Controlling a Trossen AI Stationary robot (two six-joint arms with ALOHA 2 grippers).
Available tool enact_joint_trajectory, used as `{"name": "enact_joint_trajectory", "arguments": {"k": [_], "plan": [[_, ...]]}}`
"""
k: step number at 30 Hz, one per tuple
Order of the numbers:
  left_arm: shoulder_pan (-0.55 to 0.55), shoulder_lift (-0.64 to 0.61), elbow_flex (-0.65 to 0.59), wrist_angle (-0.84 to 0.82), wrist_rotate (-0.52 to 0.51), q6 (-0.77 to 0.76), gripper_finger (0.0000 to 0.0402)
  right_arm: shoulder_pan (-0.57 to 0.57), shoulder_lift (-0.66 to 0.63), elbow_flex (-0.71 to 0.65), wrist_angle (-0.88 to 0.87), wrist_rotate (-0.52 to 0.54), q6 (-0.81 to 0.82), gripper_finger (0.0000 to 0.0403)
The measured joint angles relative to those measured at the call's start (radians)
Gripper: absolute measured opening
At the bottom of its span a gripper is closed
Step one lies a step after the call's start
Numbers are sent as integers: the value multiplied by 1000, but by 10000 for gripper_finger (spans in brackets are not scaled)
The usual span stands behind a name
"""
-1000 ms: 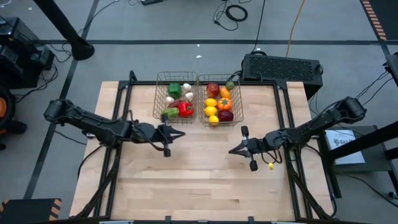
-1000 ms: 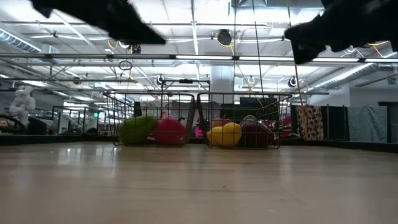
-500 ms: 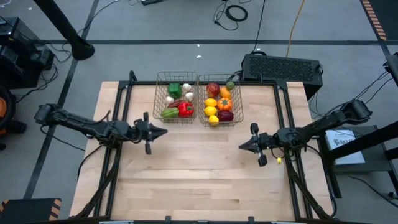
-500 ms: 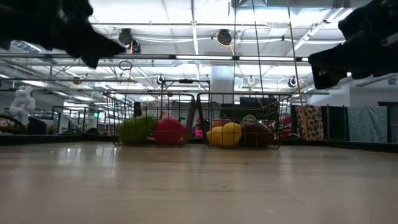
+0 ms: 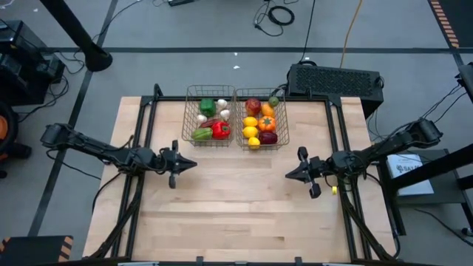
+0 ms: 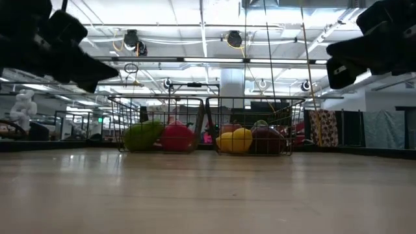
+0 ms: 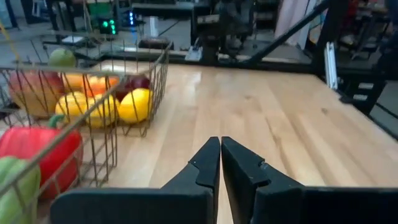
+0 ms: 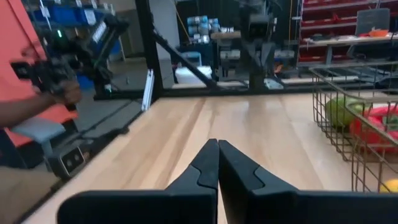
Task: Sort produce into baskets
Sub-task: Return to Home Position
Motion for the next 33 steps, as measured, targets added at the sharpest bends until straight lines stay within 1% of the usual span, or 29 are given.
{"name": "enact_joint_trajectory", "arguments": {"k": [4,8,12,15,17,20,22,25,27,29,33], "plan": [[0,-1,-16,-12,0,-1,24,0,-18,0,-21,-3,19,0],[0,-6,-16,-13,3,33,24,0,-20,0,-30,-3,16,0],[1,-38,-17,-17,-2,43,24,0,-26,0,-32,-5,-2,0],[1,-80,-17,-44,-9,54,24,0,-55,0,-61,-8,-29,0],[1,-111,-17,-91,-35,53,24,-4,-94,0,-85,-11,-40,0],[1,-154,-17,-161,-94,53,24,-29,-175,0,-123,-92,-66,0],[1,-179,-17,-194,-124,57,24,-64,-241,0,-190,-114,-72,0],[1,-206,-17,-214,-130,59,24,-122,-343,0,-319,-116,-73,0],[1,-213,-17,-228,-137,57,24,-162,-402,0,-364,-141,-75,0],[1,-214,-17,-238,-165,52,24,-197,-452,0,-392,-180,-76,0],[1,-213,-17,-288,-210,52,24,-251,-522,0,-475,-235,-81,0]]}}
